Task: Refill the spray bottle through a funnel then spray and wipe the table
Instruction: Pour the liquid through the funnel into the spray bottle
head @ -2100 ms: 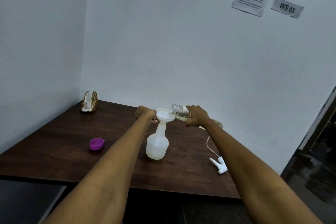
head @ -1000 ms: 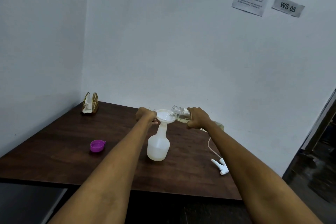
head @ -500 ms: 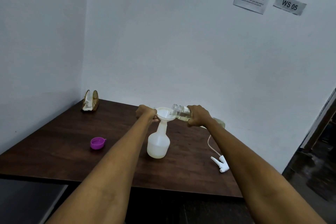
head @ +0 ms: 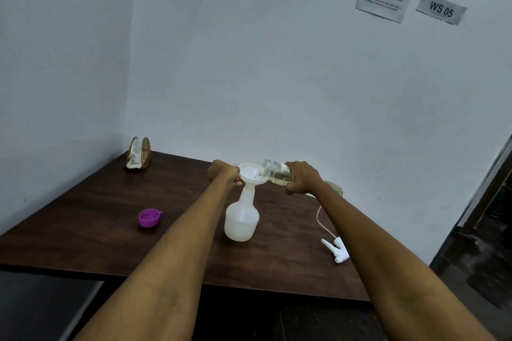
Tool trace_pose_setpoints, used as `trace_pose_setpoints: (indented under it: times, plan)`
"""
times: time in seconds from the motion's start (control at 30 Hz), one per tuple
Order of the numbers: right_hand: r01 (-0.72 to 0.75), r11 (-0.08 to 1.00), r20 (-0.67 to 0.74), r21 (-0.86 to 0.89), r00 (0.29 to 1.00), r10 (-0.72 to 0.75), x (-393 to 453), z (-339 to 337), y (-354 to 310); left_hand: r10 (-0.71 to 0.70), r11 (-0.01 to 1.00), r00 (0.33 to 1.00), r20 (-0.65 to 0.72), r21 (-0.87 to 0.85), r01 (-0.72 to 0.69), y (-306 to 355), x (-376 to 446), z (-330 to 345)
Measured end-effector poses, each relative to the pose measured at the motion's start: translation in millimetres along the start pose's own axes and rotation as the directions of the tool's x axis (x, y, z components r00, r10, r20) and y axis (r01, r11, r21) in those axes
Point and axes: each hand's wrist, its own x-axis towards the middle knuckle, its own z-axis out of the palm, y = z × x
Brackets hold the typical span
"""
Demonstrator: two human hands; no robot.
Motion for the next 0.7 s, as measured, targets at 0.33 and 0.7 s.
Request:
trace_pose_setpoints:
  times: [0.33, 0.7]
  plan:
    - [0.012, 1.0, -0.001, -0.015, 1.0, -0.013, -0.8, -1.8, 1.6, 0.018, 1.0, 0.999, 0.029, -0.013, -0.018, 1.0, -3.6, -2.5]
    - [-0.008, 1.0, -0.002, -0.017, 1.0, 0.008, 0.1, 0.1, 3.2, -0.012, 1.0, 0.999, 0.047, 0.005, 0.012, 4.2, -8.8, -4.0]
